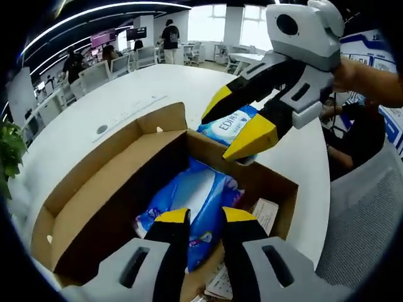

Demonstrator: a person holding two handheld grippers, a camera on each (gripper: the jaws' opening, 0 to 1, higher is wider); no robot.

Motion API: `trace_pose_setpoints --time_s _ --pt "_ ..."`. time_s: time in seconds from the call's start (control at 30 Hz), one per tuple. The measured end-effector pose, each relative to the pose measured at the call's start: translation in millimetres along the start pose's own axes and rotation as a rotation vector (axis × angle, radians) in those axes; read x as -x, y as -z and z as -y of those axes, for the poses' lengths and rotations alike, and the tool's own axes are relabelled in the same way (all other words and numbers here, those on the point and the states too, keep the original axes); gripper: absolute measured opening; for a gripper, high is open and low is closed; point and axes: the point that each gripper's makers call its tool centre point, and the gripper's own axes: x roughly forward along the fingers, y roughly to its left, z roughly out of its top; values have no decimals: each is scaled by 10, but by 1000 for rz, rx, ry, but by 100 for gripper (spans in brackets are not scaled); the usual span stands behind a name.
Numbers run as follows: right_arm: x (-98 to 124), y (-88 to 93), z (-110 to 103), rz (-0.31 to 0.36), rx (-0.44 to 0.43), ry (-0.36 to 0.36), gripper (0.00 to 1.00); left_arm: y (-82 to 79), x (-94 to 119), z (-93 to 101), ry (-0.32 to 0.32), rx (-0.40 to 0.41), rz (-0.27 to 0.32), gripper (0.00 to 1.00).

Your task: Operate the shoe box by opening the lid, removing the specified soft item, and placing it in the target area until the item is outside and the box remains undamaged.

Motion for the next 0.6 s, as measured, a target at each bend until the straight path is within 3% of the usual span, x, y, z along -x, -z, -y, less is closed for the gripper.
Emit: trace_pose_setpoints --time_s 0.37,0.6 --pt "-293 -18 -83 -49 127 5 22 73 -47 -7 13 -38 -36 12" --pt "-433 58 -93 -92 189 19 8 104 -53 15 17 -59 -56 4"
